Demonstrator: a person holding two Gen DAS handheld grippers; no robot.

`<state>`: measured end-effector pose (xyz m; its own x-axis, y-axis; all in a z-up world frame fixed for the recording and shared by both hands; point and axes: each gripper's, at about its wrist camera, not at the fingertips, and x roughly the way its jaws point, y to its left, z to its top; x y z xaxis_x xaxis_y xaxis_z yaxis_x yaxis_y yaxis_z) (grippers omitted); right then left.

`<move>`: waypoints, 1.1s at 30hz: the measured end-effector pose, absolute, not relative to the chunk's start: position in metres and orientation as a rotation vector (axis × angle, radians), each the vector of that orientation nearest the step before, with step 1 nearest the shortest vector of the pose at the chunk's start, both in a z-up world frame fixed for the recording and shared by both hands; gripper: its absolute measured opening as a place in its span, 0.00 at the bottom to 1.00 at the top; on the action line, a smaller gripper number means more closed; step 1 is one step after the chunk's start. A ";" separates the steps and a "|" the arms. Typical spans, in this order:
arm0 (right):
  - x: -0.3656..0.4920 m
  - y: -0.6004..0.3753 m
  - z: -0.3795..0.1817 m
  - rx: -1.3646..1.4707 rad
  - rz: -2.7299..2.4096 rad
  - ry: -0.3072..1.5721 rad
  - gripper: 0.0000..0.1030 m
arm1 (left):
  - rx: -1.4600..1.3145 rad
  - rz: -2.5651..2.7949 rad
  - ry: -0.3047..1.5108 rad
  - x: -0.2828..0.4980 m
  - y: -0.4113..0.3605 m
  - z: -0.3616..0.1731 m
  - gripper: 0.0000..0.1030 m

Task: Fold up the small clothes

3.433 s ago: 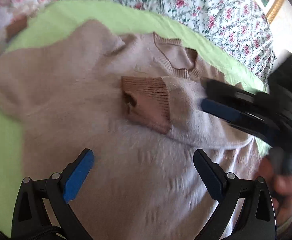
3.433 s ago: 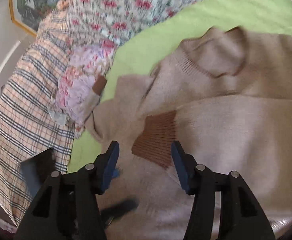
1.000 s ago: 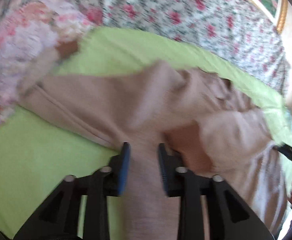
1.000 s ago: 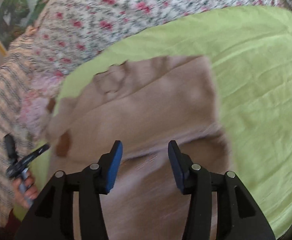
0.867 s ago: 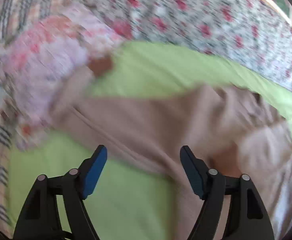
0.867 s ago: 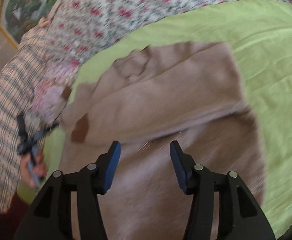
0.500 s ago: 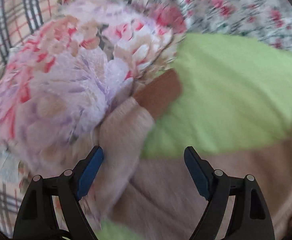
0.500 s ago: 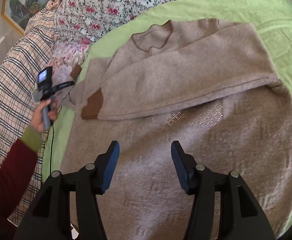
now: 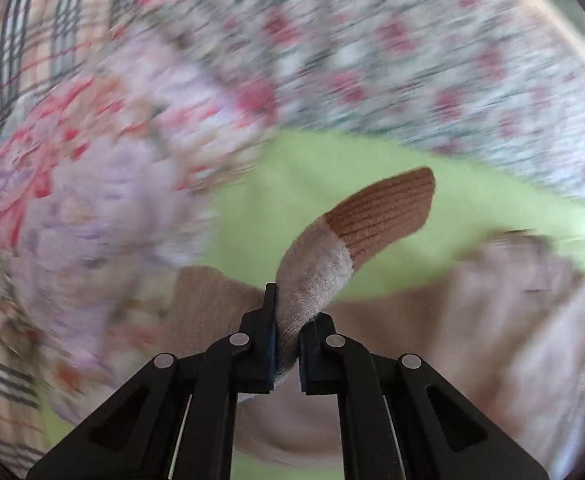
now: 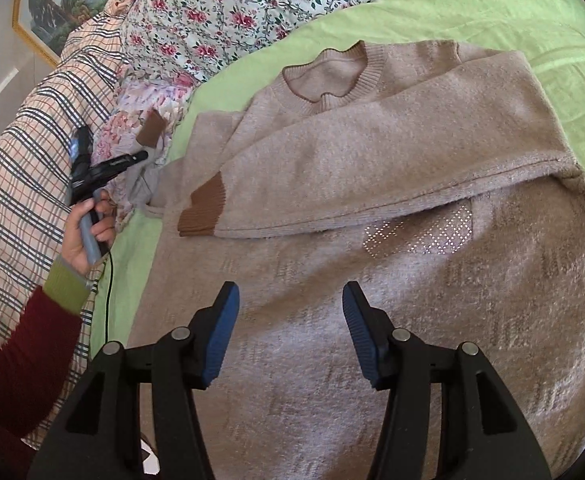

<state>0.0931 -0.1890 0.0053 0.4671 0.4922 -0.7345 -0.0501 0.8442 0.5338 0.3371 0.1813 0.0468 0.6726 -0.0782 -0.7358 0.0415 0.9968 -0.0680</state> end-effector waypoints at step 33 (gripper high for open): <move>0.100 -0.256 0.023 0.439 0.200 0.920 0.54 | -0.058 -0.588 0.966 0.240 -0.042 -0.001 0.60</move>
<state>0.1000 -0.2565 0.0231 0.5951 0.3505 -0.7232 0.0182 0.8938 0.4482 0.2402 -0.0418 -0.0007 0.4260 -0.4957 -0.7568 0.4451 0.8431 -0.3018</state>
